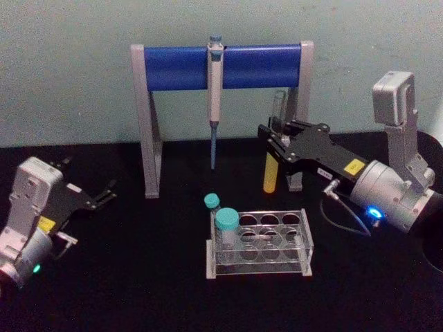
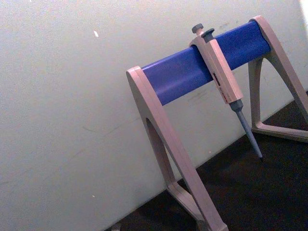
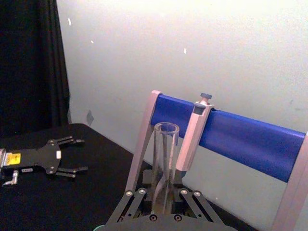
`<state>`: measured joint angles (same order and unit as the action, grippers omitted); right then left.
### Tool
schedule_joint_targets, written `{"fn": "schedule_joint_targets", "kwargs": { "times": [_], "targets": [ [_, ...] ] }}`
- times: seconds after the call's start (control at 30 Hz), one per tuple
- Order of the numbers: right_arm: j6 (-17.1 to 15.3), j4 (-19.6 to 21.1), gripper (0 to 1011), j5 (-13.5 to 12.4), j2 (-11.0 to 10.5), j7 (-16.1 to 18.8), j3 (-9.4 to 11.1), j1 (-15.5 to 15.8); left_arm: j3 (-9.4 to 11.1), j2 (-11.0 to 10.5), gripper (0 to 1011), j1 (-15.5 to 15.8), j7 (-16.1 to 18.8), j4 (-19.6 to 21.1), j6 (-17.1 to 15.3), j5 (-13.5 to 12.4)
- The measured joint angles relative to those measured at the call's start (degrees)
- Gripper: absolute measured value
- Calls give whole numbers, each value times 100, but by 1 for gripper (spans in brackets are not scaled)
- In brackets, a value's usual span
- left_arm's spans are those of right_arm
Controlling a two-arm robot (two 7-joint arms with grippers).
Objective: Pick up the test tube from the test tube rack, shake it, then place it back into the test tube rack.
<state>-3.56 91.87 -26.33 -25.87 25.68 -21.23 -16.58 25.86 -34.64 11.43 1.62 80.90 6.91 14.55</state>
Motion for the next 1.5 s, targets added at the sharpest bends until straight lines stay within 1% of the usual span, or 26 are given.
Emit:
{"fn": "schedule_joint_targets", "kwargs": {
  "times": [0.37, 0.53, 0.63, 0.73, 0.87, 0.9, 1.07, 1.13, 1.2, 1.3, 1.4, 1.5],
  "targets": [
    [67, -300, 234, -10, 80, 90, -111, -250, 0, 0, 1010, 0, 0, -1, 0, 0],
    [88, -348, 234, 18, 79, 37, -100, -273, 0, 0, 1010, 0, 0, 0, 0, 0],
    [76, -294, 234, 40, 30, -60, -40, -204, 0, 0, 1010, 0, 0, 0, 0, 0],
    [27, -145, 234, 53, -37, -167, 49, -64, 0, 0, 1010, 0, 0, 0, 0, 0],
    [-41, 78, 234, 53, -116, -287, 156, 158, 0, 0, 1010, 0, 0, 0, 0, 0],
    [-71, 175, 234, 53, -142, -331, 192, 257, 0, 0, 1010, 0, 0, 0, 0, 0],
    [-125, 492, 234, -3, -178, -388, 258, 558, 0, 0, 1009, 0, 0, 0, 0, 0],
    [-127, 550, 234, -36, -172, -380, 258, 618, 0, 0, 1010, 0, 0, 0, 0, 0],
    [-127, 581, 234, -56, -161, -358, 250, 648, 0, 0, 1010, 0, 0, 0, 0, 0],
    [-118, 593, 234, -101, -115, -272, 175, 652, 0, 0, 1010, 0, 0, 0, 0, 0],
    [-75, 495, 234, -122, -42, -158, 67, 529, 0, 0, 1010, 0, 0, 0, 0, 0],
    [-6, 315, 234, -120, 34, -55, -39, 345, 0, 0, 1010, 0, 0, 0, 0, 0]
  ]
}}
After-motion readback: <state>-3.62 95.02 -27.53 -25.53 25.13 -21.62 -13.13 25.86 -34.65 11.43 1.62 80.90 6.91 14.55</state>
